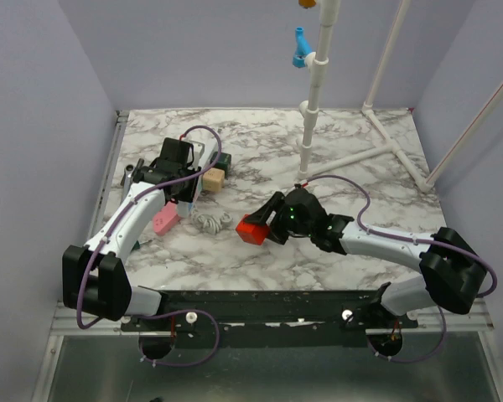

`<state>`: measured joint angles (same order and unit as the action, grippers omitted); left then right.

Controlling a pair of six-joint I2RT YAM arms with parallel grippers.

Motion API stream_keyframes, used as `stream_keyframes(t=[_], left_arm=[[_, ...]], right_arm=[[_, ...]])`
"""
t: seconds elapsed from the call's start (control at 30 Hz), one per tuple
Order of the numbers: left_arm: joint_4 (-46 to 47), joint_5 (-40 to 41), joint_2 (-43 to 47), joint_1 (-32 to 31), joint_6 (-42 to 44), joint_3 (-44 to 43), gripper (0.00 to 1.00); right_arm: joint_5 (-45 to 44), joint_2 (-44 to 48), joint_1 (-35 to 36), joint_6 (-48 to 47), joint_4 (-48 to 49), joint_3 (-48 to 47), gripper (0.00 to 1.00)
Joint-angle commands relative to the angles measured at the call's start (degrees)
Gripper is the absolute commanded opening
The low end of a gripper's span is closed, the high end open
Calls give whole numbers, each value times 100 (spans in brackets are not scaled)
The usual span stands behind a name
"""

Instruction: Pull the plug off the socket

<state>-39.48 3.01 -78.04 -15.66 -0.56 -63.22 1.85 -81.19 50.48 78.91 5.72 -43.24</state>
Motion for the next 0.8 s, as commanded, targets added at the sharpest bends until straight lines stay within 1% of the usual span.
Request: stream_keyframes(t=[0.0, 0.13, 0.23, 0.4, 0.53, 0.73, 0.77], left_arm=[[132, 224, 245, 2, 104, -33, 0], [-98, -623, 346, 3, -94, -115, 0], [-325, -1341, 335, 2, -158, -259, 0], [-705, -2097, 294, 3, -364, -515, 0], [-970, -2365, 262, 18, -458, -777, 0], [-1035, -2524, 288, 59, -456, -817, 0], [-1035, -2524, 279, 70, -454, -808, 0]], right_arm=[[-103, 302, -135, -447, -945, -78, 0], [-643, 63, -319, -1226, -2149, -626, 1], [-785, -159, -452, -1503, -2439, -837, 1], [-1061, -380, -565, -1685, -2483, -786, 1], [-1243, -404, -637, -1703, -2345, -617, 1], [-1490, -183, -670, -1792, -1987, -239, 1], [-1500, -165, -662, -1809, -1987, -200, 4]])
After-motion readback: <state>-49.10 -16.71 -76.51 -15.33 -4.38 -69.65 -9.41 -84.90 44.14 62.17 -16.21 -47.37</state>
